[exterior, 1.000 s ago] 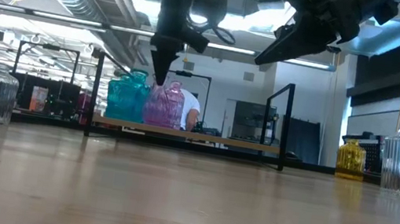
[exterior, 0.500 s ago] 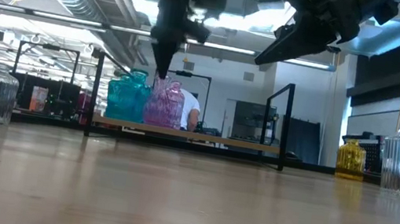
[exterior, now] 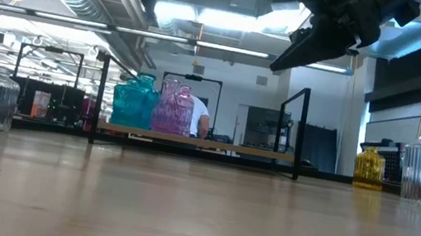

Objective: Sort vases onto shelf
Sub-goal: Put the top left transparent vase on the shelf

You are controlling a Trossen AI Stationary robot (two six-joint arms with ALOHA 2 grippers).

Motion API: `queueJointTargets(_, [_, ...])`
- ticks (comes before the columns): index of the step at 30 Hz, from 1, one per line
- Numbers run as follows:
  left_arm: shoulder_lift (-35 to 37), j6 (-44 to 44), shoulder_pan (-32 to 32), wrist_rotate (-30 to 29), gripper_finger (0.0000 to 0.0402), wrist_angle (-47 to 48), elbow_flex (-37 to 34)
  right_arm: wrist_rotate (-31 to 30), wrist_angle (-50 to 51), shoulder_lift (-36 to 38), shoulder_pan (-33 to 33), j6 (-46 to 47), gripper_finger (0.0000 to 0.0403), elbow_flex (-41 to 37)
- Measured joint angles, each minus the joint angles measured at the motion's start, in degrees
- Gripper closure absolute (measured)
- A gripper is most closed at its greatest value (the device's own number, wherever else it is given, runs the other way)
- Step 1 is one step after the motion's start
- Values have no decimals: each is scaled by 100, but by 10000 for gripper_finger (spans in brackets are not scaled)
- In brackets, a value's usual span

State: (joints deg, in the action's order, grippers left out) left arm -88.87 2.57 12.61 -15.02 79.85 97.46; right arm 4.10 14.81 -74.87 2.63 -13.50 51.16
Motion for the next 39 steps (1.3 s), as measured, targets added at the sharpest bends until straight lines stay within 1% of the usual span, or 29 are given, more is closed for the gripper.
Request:
queueJointTargets(4, [745, 735, -244, -10, 265, 130, -781, 0, -8, 0, 0, 4, 212, 0])
queueJointTargets(8, [1432, 1816, -439, 13, 265, 347, -1633, 0, -34, 0, 0, 12, 212, 0])
queueJointTargets(13, [2004, 3091, -619, 377, 265, 832, -2597, 0, -168, 0, 0, 17, 212, 0])
queueJointTargets(16, [2227, 3485, -652, 480, 266, 866, -3124, 0, -186, 0, -2, 17, 212, 0])
queueJointTargets(20, [2252, 3760, -656, 936, 266, 802, -3701, 0, -184, 0, 0, 17, 212, 0])
queueJointTargets(24, [2172, 3765, -651, 1086, 266, 605, -4148, 0, -184, 0, -2, 17, 212, 0])
queueJointTargets(31, [2121, 3557, -463, 985, 266, 347, -4623, 0, -177, 0, 0, 17, 212, 0])
queueJointTargets(39, [2121, 3095, -276, 934, 266, -34, -4873, 0, -175, 0, -1, 15, 212, 0])
